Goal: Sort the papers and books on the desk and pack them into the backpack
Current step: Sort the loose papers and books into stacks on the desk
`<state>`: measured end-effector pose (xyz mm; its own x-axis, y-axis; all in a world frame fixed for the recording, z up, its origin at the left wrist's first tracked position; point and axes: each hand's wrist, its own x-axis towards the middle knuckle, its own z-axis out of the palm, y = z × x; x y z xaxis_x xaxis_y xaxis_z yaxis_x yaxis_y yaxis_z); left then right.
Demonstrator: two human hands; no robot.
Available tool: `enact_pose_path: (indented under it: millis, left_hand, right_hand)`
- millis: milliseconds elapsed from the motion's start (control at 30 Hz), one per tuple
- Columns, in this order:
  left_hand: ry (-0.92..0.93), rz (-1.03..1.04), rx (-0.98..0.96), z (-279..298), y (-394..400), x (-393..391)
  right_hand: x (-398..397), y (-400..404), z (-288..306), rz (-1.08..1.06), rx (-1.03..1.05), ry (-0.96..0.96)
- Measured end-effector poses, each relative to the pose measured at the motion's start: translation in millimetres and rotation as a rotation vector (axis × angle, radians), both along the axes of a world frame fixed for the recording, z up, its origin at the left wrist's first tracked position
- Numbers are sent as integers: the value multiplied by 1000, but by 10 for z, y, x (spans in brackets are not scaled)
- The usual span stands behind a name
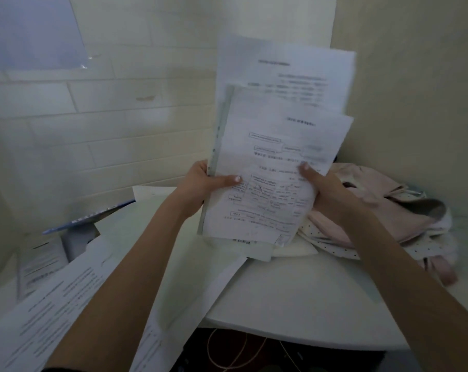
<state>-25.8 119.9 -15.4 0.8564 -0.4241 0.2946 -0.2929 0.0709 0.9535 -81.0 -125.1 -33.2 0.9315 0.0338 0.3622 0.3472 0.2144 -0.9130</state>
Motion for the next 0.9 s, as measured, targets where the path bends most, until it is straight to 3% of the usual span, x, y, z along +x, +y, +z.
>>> enact_pose_path:
  millis: [267, 300, 333, 400, 467, 533, 800, 900]
  left_hand:
    - [-54, 271, -110, 24, -282, -22]
    - [-96, 280, -58, 15, -253, -18]
    - [-180, 325, 82, -47, -177, 24]
    - [-375, 519, 561, -460, 133, 128]
    - [-416, 660, 1031, -1044, 434, 60]
    - [-462, 655, 1214, -1451, 535, 0]
    - [-546, 689, 1162, -1538, 484, 103]
    - [-606, 648, 1020, -1447, 467, 79]
  right_hand:
    - [-53, -47, 224, -264, -40, -94]
    - [-55, -54, 276, -316, -56, -112]
    - [-50, -74, 302, -374, -77, -122]
    - [-32, -129, 262, -451, -113, -97]
    - [-4, -131, 108, -474, -132, -34]
    - [11, -68, -59, -470, -139, 5]
    - [10, 126, -179, -476, -325, 26]
    - [59, 224, -189, -514, -269, 13]
